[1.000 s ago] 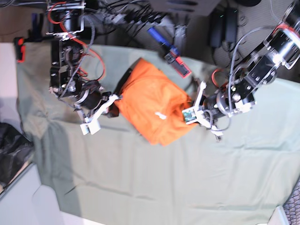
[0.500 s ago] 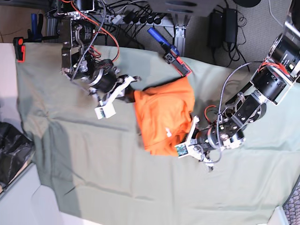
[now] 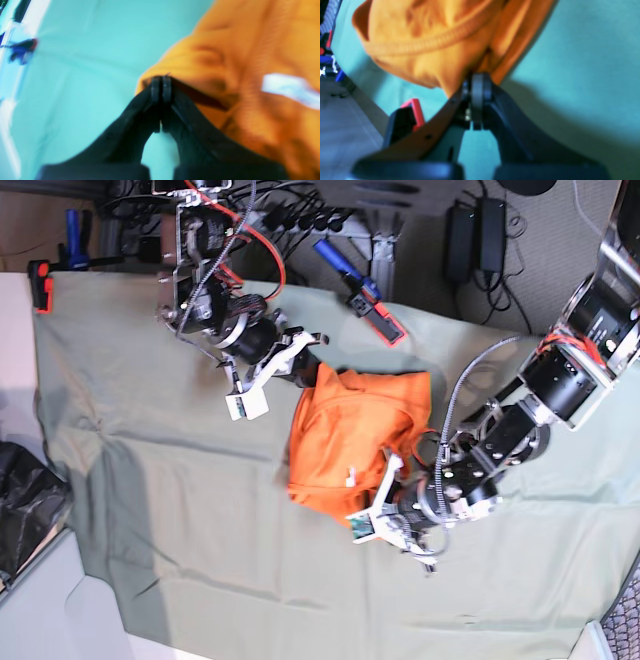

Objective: Fold the T-shirt properly

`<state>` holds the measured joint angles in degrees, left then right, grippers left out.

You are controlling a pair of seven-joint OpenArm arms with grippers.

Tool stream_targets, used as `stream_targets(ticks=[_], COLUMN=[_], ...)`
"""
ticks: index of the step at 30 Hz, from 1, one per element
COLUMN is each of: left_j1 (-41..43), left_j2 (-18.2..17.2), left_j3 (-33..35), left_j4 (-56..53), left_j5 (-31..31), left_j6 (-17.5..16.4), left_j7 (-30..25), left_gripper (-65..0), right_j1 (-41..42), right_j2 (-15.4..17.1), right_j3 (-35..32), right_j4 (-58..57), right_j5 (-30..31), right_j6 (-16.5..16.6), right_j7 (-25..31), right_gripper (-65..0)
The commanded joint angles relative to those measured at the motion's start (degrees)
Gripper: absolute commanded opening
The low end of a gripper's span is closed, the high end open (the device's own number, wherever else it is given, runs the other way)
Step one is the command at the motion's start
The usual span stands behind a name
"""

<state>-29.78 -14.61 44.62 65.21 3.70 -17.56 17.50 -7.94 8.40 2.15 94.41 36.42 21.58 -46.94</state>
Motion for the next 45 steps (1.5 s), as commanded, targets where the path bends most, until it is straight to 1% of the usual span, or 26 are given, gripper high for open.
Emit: stream_targets(ticks=[1,2,5,8,10,13,16,18,20,22,25,28,31,34,35,38,40,42,44,45], left_j1=[-2.60,-2.60,-2.21,-1.22,-0.17,3.06,9.55,15.10,21.49,28.50,39.43,50.14,60.43,68.96,71.52,77.94,80.17,80.00,78.12,76.72], left_j2=[-1.18,-2.36,-6.58,-10.62,-12.63,-15.69,-19.58,-22.36,-24.59,-26.32,-27.34,-27.26,-26.32,-25.05,-25.05,-25.00,-24.76,-24.76,-24.74,-24.74], left_j3=[-0.59,-1.01,-2.34,-3.52,-4.50,-6.86,-11.52,-15.39,-19.71,-24.17,-30.86,-38.34,-45.66,-51.17,-52.09,-52.41,-51.30,-48.87,-45.99,-44.26], left_j4=[1.99,3.28,8.76,14.58,18.45,25.00,32.98,38.21,43.01,47.34,52.43,54.31,54.29,54.29,54.23,51.91,47.43,40.59,32.41,27.89], left_j5=[0.11,0.20,-0.63,-3.28,-5.05,-8.76,-10.95,-13.11,-16.26,-19.43,-21.99,-23.56,-27.08,-32.92,-34.82,-35.63,-35.63,-35.50,-35.15,-35.15], left_j6=[2.91,3.45,3.45,3.43,3.45,3.43,3.32,2.60,0.79,-2.03,-4.57,-4.57,-4.79,-8.83,-9.09,-9.03,-8.83,-8.85,-8.83,-8.81], left_j7=[-0.50,0.11,2.97,4.48,6.69,11.02,12.74,14.16,15.98,17.07,18.53,19.19,19.26,21.42,22.05,22.21,22.29,23.19,24.70,25.57], left_gripper=[-65.0,-65.0,-65.0,-65.0,-65.0,-65.0,-65.0,-65.0,-65.0,-65.0,-65.0,-65.0,-65.0,-65.0,-65.0,-65.0,-65.0,-65.0,-65.0,-65.0], right_j1=[0.61,0.61,0.61,0.61,0.59,0.42,-1.81,-4.42,-7.45,-10.95,-16.68,-23.41,-30.29,-36.37,-38.47,-44.00,-46.16,-47.21,-46.99,-46.86], right_j2=[0.15,0.15,0.17,0.55,0.96,2.36,4.59,6.19,7.69,9.14,10.97,11.45,11.43,11.37,11.10,9.42,8.66,8.61,8.79,9.11], right_j3=[1.14,1.97,4.68,7.39,9.03,11.41,14.51,16.57,18.25,19.32,19.65,19.65,19.65,19.63,19.63,19.63,19.56,19.45,19.45,19.45], right_j4=[1.44,1.73,2.71,3.76,4.39,5.60,8.20,10.54,12.66,14.38,16.83,20.61,23.61,23.87,23.85,22.49,20.09,16.41,11.69,9.01], right_j5=[0.87,0.85,0.87,0.87,0.90,1.70,3.45,3.76,3.98,4.79,5.79,6.47,6.43,5.31,4.15,-0.33,-1.99,-3.06,-4.81,-5.25], right_j6=[7.19,7.19,7.19,7.21,7.21,7.19,7.21,7.21,7.21,7.21,7.21,7.21,7.21,7.21,7.19,7.15,7.13,7.10,6.80,6.71], right_j7=[0.63,0.61,0.59,0.52,0.17,-2.51,-3.08,-3.08,-3.10,-3.23,-4.07,-4.59,-4.61,-4.61,-4.50,-3.96,-4.13,-5.35,-7.10,-7.13], right_gripper=[-65.0,-65.0,-65.0,-65.0,-65.0,-65.0,-65.0,-65.0,-65.0,-65.0,-65.0,-65.0,-65.0,-65.0,-65.0,-65.0,-65.0,-65.0,-65.0,-65.0])
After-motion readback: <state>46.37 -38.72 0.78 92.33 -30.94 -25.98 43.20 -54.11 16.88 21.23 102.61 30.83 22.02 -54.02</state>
